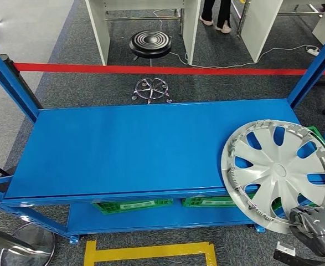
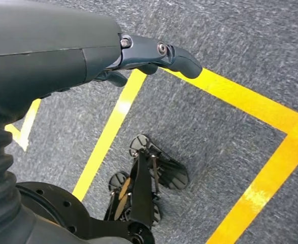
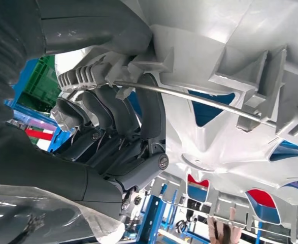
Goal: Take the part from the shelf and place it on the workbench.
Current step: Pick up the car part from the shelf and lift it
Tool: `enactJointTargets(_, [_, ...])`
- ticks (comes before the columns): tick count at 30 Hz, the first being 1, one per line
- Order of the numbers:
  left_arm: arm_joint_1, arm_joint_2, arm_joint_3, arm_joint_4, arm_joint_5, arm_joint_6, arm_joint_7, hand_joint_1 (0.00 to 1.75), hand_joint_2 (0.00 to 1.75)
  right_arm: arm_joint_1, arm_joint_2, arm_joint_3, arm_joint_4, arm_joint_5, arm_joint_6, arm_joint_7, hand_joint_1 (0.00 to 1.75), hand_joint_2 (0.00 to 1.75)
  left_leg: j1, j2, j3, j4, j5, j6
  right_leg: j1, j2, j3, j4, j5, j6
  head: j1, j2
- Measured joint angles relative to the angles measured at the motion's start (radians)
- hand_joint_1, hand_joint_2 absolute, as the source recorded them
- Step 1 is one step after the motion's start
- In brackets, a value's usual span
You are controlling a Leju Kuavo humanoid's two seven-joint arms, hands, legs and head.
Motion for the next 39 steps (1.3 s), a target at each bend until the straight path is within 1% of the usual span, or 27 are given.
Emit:
enactJointTargets(3, [0.0, 0.0, 0.0, 0.0, 0.0, 0.0, -0.036, 0.0, 1.75, 0.013, 0.001, -0.006, -0.009, 0.005, -0.003, -0.003, 1.75, 1.75, 0.0, 0.0, 0.0, 0.0, 0.0, 0.0, 0.0, 0.0, 0.0, 0.0, 0.0, 0.0, 0.0, 0.0])
enactJointTargets(9, [0.0, 0.0, 0.001, 0.0, 0.005, -0.019, -0.103, 0.0, 1.75, 0.043, 0.009, -0.027, -0.037, 0.021, -0.004, -0.012, 1.75, 1.75, 0.0, -0.001, 0.0, 0.0, 0.0, 0.0, 0.0, 0.0, 0.0, 0.0, 0.0, 0.0, 0.0, 0.0])
enactJointTargets(13, [0.0, -0.001, 0.015, 0.0, 0.026, -0.039, -0.124, 0.0, 1.75, 0.061, 0.01, -0.042, -0.059, 0.037, -0.004, -0.017, 1.75, 1.75, 0.0, -0.001, -0.001, 0.0, 0.0, 0.0, 0.0, 0.0, 0.0, 0.0, 0.0, 0.0, 0.0, 0.0])
enactJointTargets(16, [-0.001, -0.002, 0.025, 0.0, 0.03, -0.054, -0.116, 0.0, 1.75, 0.063, 0.01, -0.044, -0.075, 0.042, -0.003, -0.022, 1.75, 1.75, 0.0, 0.0, -0.001, 0.0, 0.0, 0.0, 0.0, 0.0, -0.001, 0.0, 0.0, 0.0, 0.0, 0.0])
enactJointTargets(20, [-0.002, -0.005, 0.027, 0.0, 0.026, -0.065, -0.081, 0.0, 1.75, 0.055, 0.016, -0.043, -0.085, 0.043, -0.014, -0.031, 1.75, 1.75, 0.0, 0.0, -0.001, 0.0, 0.0, 0.0, 0.0, 0.0, 0.0, 0.0, 0.0, 0.0, 0.0, 0.0])
enactJointTargets(25, [-0.002, -0.007, 0.027, 0.0, 0.011, -0.074, -0.052, 0.0, 1.75, 0.047, 0.031, -0.04, -0.102, 0.049, -0.074, -0.046, 1.75, 1.75, 0.0, 0.0, -0.001, 0.0, 0.0, 0.0, 0.0, 0.0, 0.0, 0.0, 0.0, 0.0, 0.0, 0.0])
enactJointTargets(30, [-0.002, -0.007, 0.027, 0.0, 0.009, -0.081, -0.05, 0.0, 1.75, 0.044, 0.048, -0.031, -0.14, 0.061, -0.133, -0.064, 1.75, 1.75, 0.0, 0.0, -0.001, 0.0, 0.0, 0.0, 0.0, 0.0, -0.001, 0.0, 0.0, 0.0, 0.0, 0.0])
enactJointTargets(39, [-0.004, -0.007, 0.027, 0.0, -0.001, -0.075, -0.056, 0.0, 1.75, 0.057, 0.063, 0.006, -0.216, 0.085, -0.187, -0.067, 1.75, 1.75, 0.0, 0.0, -0.001, 0.0, 0.0, 0.0, 0.0, 0.0, -0.001, 0.0, 0.0, 0.0, 0.0, 0.0])
